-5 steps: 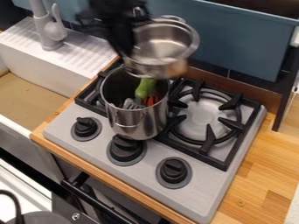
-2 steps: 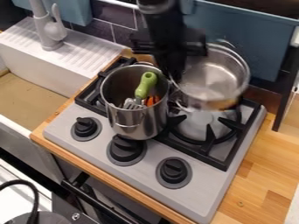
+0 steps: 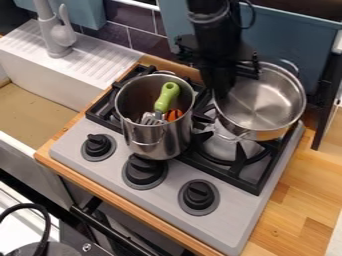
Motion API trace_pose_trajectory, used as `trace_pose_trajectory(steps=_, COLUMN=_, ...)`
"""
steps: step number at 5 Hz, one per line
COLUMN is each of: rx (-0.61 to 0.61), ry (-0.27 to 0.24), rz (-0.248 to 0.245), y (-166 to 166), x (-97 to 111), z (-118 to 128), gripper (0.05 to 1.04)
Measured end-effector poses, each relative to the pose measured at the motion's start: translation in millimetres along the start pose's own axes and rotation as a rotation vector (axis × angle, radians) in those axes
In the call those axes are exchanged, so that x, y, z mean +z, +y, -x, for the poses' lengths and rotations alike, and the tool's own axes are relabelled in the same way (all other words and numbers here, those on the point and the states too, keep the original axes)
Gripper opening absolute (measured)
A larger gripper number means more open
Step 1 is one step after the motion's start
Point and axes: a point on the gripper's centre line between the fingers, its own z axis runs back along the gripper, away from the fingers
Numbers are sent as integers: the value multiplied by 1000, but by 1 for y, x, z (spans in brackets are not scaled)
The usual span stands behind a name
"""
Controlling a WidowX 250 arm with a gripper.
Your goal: Move the silver pot on the right burner
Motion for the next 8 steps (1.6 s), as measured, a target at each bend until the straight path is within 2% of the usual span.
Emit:
trace_pose_trajectory(steps=2, rx=-46, ry=50, rz=-21, y=6, x=-26, z=-11, gripper=55)
trace_pose_trajectory(steps=3, rx=-83, ry=26, rz=-30, y=10, x=-31, z=-10, gripper=55)
trace_pose_trajectory(steps=5, rx=-126, ry=43, rz=-51, y=19, x=-46, z=-8, gripper=55)
trace_pose_trajectory(steps=8, rx=-102, ry=95, rz=-80, y=33, x=-51, z=-7, gripper=55)
